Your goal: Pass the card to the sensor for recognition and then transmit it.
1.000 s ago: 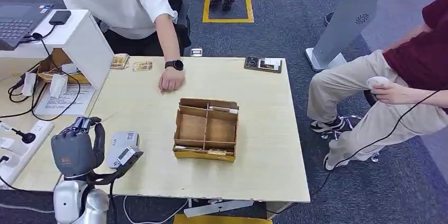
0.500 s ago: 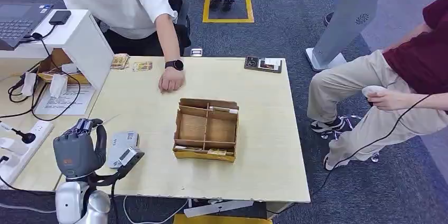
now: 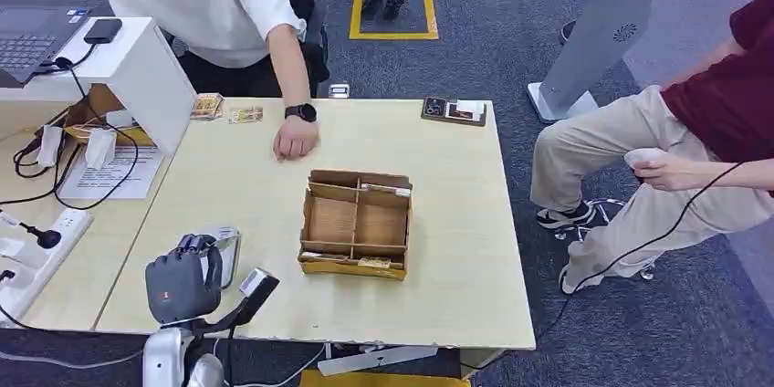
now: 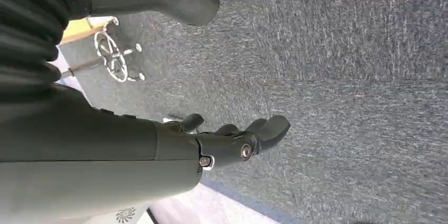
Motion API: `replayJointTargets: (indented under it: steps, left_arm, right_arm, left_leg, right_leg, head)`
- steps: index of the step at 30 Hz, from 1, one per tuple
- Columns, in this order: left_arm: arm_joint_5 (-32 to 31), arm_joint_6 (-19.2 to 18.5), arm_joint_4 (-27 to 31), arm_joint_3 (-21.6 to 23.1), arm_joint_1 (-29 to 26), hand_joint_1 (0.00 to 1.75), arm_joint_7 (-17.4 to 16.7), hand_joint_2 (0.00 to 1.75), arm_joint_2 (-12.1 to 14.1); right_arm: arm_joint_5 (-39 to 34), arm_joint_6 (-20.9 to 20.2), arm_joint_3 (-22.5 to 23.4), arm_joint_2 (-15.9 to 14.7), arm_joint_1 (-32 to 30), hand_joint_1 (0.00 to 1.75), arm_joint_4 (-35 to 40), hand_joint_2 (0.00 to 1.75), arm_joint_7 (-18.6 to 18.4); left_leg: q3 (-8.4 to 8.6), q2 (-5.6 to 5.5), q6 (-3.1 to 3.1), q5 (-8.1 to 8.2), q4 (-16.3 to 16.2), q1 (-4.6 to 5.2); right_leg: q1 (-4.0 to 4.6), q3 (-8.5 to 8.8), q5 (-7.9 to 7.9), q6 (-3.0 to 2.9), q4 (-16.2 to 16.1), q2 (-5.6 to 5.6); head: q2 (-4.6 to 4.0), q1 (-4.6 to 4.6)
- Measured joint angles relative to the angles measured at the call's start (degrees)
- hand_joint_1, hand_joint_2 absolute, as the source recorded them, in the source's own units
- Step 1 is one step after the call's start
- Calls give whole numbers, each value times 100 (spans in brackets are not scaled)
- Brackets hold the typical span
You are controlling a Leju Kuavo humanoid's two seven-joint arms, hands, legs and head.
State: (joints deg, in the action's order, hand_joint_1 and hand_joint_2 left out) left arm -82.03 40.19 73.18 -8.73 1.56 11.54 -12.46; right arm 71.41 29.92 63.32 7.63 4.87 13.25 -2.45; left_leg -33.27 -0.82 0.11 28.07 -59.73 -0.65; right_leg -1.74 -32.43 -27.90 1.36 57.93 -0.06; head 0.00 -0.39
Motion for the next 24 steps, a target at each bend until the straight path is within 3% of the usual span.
replayJointTargets:
  steps: [17,24]
  left_arm:
    - [219,2,-774,604,-35,175,-636,175,302]
    - [208,-31,-890,768,-15,175,-734,175,400]
  right_arm:
    - [-44,0,-74,-11,-2,0,0,175,9]
    - [-41,0,-76,-13,-2,0,0,175,13]
  left_leg:
    - [0,-1,0,0,0,1]
    - [2,-1,0,0,0,1]
  right_leg:
    - [-1,1,0,0,0,-1]
    - [-1,3,0,0,0,-2]
  head:
    - [0,0]
    - [0,-2]
